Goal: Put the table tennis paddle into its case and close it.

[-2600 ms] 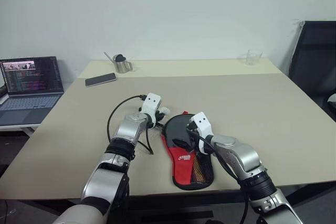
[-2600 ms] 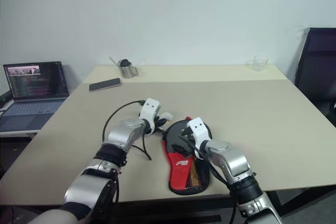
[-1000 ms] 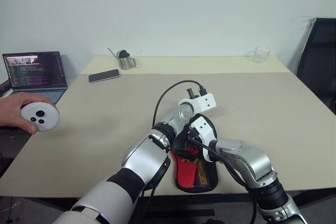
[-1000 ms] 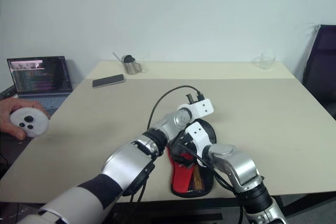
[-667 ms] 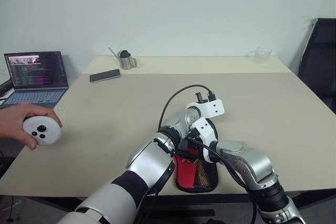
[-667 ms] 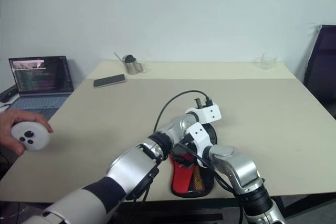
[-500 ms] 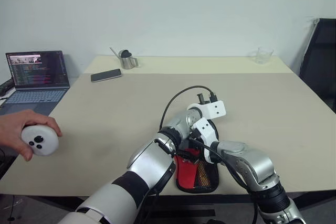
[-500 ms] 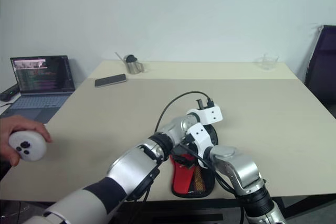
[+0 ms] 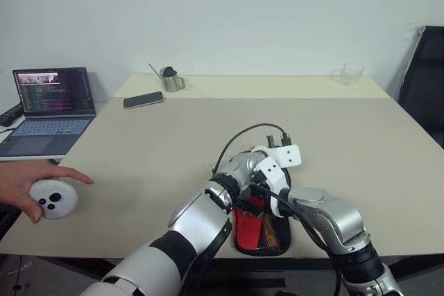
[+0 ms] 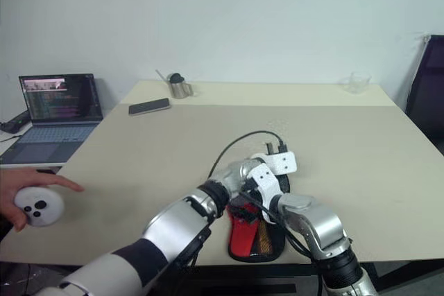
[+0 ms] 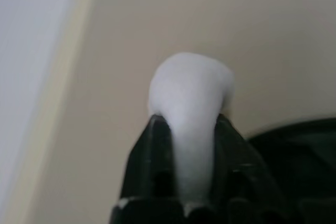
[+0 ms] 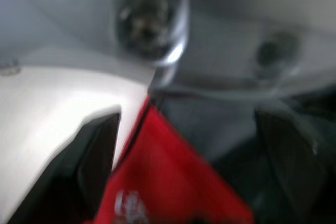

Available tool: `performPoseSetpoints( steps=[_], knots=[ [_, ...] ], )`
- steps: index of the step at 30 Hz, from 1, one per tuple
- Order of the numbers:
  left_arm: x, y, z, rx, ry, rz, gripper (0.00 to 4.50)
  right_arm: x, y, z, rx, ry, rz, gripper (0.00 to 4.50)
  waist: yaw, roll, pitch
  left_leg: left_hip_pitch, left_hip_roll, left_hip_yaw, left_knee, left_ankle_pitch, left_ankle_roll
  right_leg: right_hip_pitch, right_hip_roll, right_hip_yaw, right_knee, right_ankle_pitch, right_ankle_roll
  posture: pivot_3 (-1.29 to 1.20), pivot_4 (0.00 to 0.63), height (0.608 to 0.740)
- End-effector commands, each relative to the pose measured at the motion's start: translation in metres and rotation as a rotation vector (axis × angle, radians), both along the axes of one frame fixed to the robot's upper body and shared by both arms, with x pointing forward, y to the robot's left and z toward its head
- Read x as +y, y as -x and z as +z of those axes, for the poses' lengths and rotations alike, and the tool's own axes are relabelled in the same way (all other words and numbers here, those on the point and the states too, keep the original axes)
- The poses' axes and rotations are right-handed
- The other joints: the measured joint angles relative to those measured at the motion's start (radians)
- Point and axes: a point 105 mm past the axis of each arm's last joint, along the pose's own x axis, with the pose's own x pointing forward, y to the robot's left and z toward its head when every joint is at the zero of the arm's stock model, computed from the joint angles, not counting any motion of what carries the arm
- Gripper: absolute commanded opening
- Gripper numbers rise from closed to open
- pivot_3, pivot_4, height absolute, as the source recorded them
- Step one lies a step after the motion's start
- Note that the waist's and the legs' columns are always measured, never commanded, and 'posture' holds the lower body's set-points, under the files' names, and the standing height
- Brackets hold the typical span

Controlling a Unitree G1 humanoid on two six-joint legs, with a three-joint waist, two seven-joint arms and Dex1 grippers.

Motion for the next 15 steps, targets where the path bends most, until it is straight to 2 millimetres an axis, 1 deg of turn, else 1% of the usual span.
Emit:
performPoseSetpoints(
  steps=[1, 3, 7, 8, 10, 12, 15],
  knots=[
    [-0.008, 0.008, -0.010, 0.047, -0.021, -0.011, 2.44, 0.006, 0.010, -0.021, 0.102, 0.032, 0.029, 4.50, 0.000, 0.000, 0.000, 0.000, 0.000, 0.000, 0.000, 0.000, 0.000, 0.000, 0.000, 0.000, 0.000, 0.000, 0.000, 0.00, 0.150, 0.740],
    [-0.004, 0.006, -0.010, 0.054, -0.016, 0.005, 3.10, 0.006, 0.009, -0.021, 0.102, 0.030, 0.031, 4.50, -0.001, 0.000, 0.000, 0.000, 0.000, 0.000, 0.000, 0.000, 0.000, 0.000, 0.000, 0.000, 0.000, 0.000, 0.000, 0.00, 0.150, 0.740],
    [0.003, 0.001, -0.007, 0.005, -0.049, 0.001, 4.36, 0.007, 0.008, -0.021, 0.102, 0.027, 0.032, 4.50, -0.001, 0.000, 0.000, 0.000, 0.001, 0.000, 0.000, 0.000, 0.000, 0.000, 0.000, 0.000, 0.001, 0.000, 0.000, 0.00, 0.150, 0.740],
    [0.004, 0.001, -0.008, 0.005, -0.062, -0.006, 4.46, 0.007, 0.008, -0.021, 0.101, 0.027, 0.033, 4.50, -0.001, 0.000, -0.001, 0.000, 0.001, 0.000, 0.000, 0.000, 0.000, 0.000, 0.000, 0.000, 0.001, 0.000, 0.000, 0.00, 0.150, 0.740],
    [0.004, 0.001, -0.007, 0.008, -0.059, -0.019, 4.46, 0.007, 0.007, -0.021, 0.097, 0.028, 0.033, 4.50, -0.001, 0.000, -0.001, 0.000, 0.001, 0.000, 0.000, 0.000, 0.000, 0.000, 0.000, 0.000, 0.000, 0.000, 0.000, 0.00, 0.150, 0.740],
    [0.003, 0.002, -0.003, 0.020, -0.029, -0.033, 4.46, 0.006, 0.005, -0.020, 0.087, 0.030, 0.033, 4.50, -0.001, 0.000, -0.001, 0.000, 0.001, 0.000, 0.000, 0.000, 0.000, 0.000, 0.000, 0.000, 0.000, 0.000, 0.000, 0.00, 0.150, 0.740],
    [-0.002, 0.006, 0.004, 0.021, -0.013, -0.105, 4.46, 0.005, 0.001, -0.019, 0.072, 0.030, 0.033, 4.50, -0.001, 0.000, -0.001, 0.000, 0.001, 0.000, 0.000, 0.000, 0.000, 0.000, 0.000, 0.000, 0.000, 0.000, 0.000, 0.00, 0.150, 0.740]
  ],
)
